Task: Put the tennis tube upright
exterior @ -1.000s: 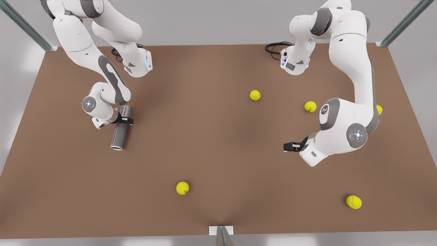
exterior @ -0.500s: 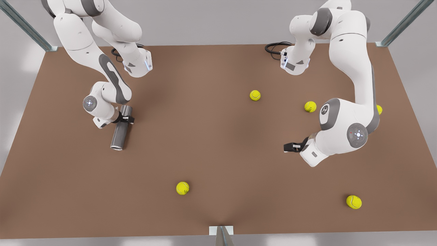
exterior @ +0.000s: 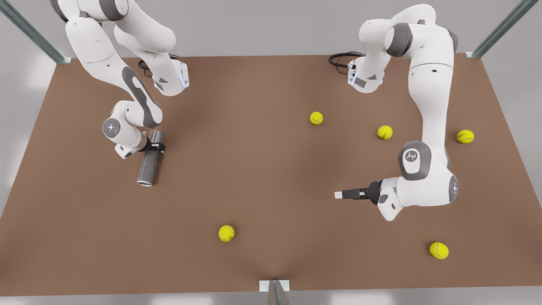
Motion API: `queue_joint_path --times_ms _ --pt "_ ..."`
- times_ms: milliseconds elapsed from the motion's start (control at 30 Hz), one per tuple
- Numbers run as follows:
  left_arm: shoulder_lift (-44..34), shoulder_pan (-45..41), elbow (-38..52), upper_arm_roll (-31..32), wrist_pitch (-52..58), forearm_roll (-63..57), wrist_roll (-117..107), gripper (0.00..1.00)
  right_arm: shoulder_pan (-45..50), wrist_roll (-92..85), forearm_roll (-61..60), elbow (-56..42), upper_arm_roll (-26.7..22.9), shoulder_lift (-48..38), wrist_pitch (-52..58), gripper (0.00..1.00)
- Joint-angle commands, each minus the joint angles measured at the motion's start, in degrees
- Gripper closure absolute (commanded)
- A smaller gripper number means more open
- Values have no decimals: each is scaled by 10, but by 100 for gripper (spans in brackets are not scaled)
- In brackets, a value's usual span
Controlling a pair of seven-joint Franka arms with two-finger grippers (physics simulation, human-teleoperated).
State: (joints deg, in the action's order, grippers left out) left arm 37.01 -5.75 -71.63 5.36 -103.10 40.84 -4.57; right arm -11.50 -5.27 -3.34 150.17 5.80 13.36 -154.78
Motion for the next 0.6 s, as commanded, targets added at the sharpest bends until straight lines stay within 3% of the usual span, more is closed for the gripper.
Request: queue_joint_path --times_ms 0,567 --pt "0 0 0 0 0 2 0 1 0 0 0 0 0 0 0 15" --pt "0 0 -1 0 -1 2 -2 1 0 0 0 0 0 -1 3 20"
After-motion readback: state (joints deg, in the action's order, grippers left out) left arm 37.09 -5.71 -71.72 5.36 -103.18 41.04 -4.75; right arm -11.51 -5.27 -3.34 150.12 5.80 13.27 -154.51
